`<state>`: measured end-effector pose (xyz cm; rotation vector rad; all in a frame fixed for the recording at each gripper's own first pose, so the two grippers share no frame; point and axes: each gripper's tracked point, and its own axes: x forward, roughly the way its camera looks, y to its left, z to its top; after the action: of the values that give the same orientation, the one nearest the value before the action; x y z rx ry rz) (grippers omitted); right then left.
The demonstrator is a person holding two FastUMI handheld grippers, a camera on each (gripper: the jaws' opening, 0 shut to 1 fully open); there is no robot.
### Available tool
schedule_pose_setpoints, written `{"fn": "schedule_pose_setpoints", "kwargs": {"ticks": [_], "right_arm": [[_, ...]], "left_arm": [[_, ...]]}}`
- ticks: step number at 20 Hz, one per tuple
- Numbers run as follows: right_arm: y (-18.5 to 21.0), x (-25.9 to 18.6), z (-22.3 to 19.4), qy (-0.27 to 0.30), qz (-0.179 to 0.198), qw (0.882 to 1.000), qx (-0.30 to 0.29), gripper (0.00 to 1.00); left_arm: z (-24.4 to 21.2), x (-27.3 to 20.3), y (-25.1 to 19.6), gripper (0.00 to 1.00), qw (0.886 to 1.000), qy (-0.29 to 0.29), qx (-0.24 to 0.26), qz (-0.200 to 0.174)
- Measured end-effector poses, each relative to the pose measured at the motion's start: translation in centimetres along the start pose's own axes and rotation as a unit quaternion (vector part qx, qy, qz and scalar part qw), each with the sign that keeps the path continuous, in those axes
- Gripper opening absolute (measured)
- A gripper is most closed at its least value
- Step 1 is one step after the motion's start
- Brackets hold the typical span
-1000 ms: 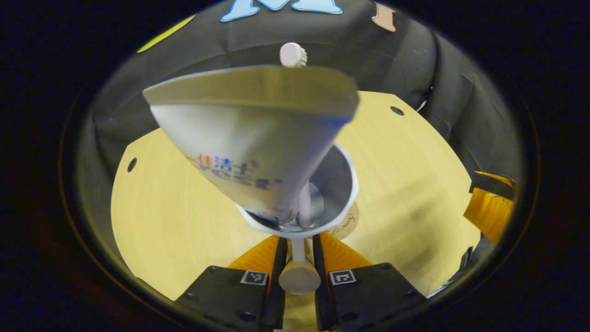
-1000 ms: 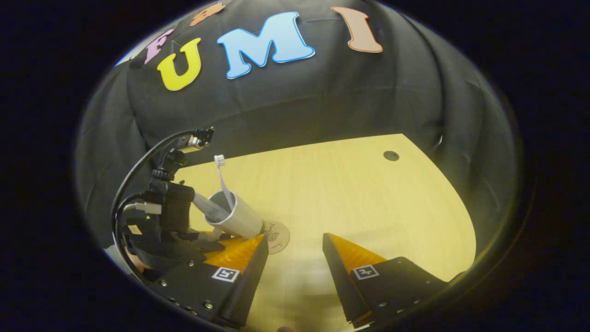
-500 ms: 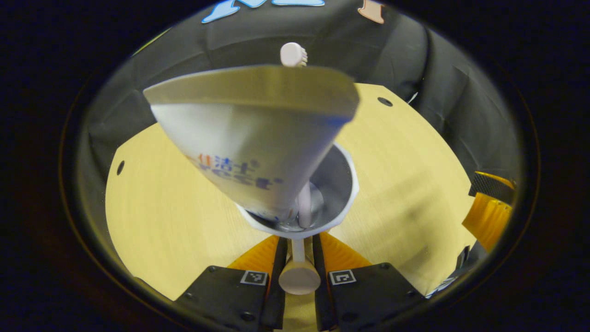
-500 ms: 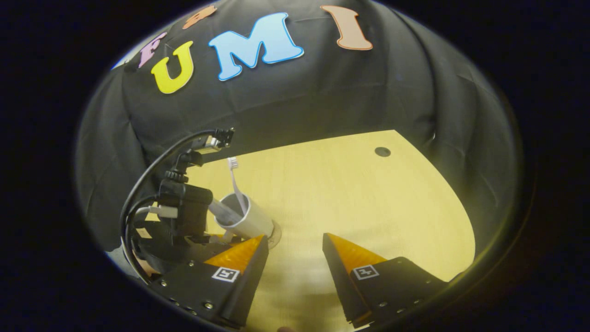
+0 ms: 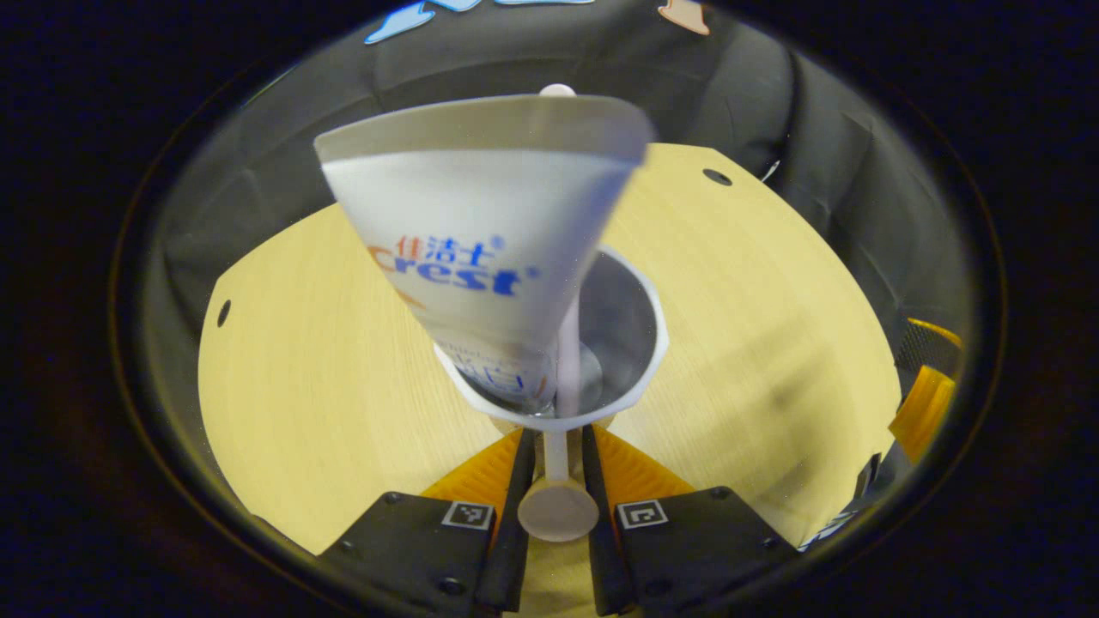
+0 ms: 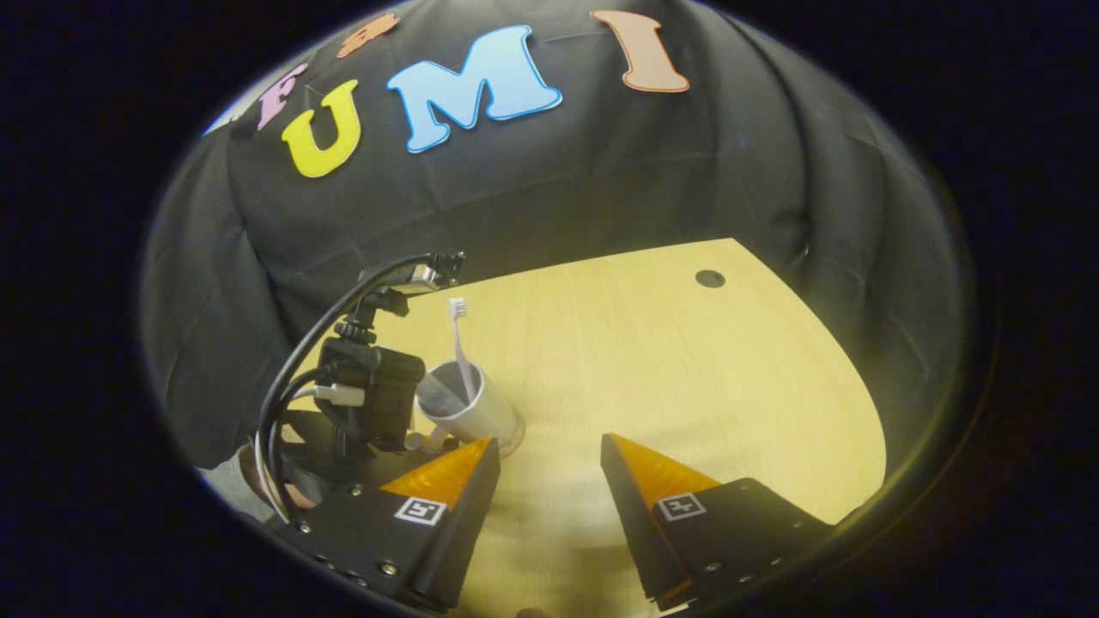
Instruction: Put the toothbrush and toothpaste on the desktop into the cup, then pick up the cup and place it on the coaster on the desktop.
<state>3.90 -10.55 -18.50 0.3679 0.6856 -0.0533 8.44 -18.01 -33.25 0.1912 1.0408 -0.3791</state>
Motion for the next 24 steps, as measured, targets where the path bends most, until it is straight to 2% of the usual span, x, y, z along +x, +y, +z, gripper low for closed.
{"fn": "schedule_pose_setpoints", "kwargs": {"ticks": [1, 2, 3, 5, 7, 9, 10, 14, 17, 19, 24], "right_arm": [[0.1, -0.2, 0.0, -0.002, 0.001, 1.0, -0.002, 0.74], [0.1, -0.4, 0.0, -0.003, 0.003, 1.0, -0.005, 0.74], [0.1, -0.6, 0.0, -0.004, 0.003, 1.0, -0.009, 0.74], [-0.1, -0.7, 0.1, -0.008, 0.005, 1.0, -0.018, 0.74], [0.1, -1.1, 0.4, -0.017, 0.005, 0.999, -0.03, 0.74], [0.5, -1.8, 0.5, -0.027, 0.01, 0.999, -0.044, 0.74], [0.7, -2.2, 0.7, -0.033, 0.013, 0.998, -0.051, 0.74], [2.4, -3.9, 1.8, -0.068, 0.039, 0.994, -0.082, 0.74], [3.7, -5.5, 3.2, -0.11, 0.05, 0.987, -0.105, 0.74], [4.9, -6.7, 4.4, -0.15, 0.054, 0.98, -0.119, 0.74], [6.7, -9.7, 6.4, -0.223, 0.033, 0.962, -0.155, 0.74]], "left_arm": [[-0.1, 0.2, 0.1, 0.38, 1.0, -0.004, -0.005, -0.001], [0.3, 0.2, -0.2, 0.38, 1.0, -0.011, -0.008, -0.007], [0.4, 0.2, -0.1, 0.54, 1.0, -0.019, -0.009, -0.002], [0.9, -0.3, -0.3, 0.62, 0.999, -0.042, -0.011, -0.004], [2.0, -1.8, -0.5, 0.78, 0.997, -0.072, -0.017, -0.008], [2.4, -4.2, -1.1, 0.84, 0.994, -0.103, -0.022, -0.009], [2.6, -5.6, -1.1, 0.98, 0.993, -0.118, -0.024, -0.006], [2.3, -11.2, -0.2, 0.98, 0.982, -0.185, -0.033, 0.021], [2.9, -16.1, 0.9, 0.98, 0.967, -0.249, -0.037, 0.043], [3.6, -19.6, 1.7, 0.98, 0.952, -0.3, -0.036, 0.058], [4.1, -28.8, 3.5, 0.98, 0.905, -0.415, -0.059, 0.072]]}}
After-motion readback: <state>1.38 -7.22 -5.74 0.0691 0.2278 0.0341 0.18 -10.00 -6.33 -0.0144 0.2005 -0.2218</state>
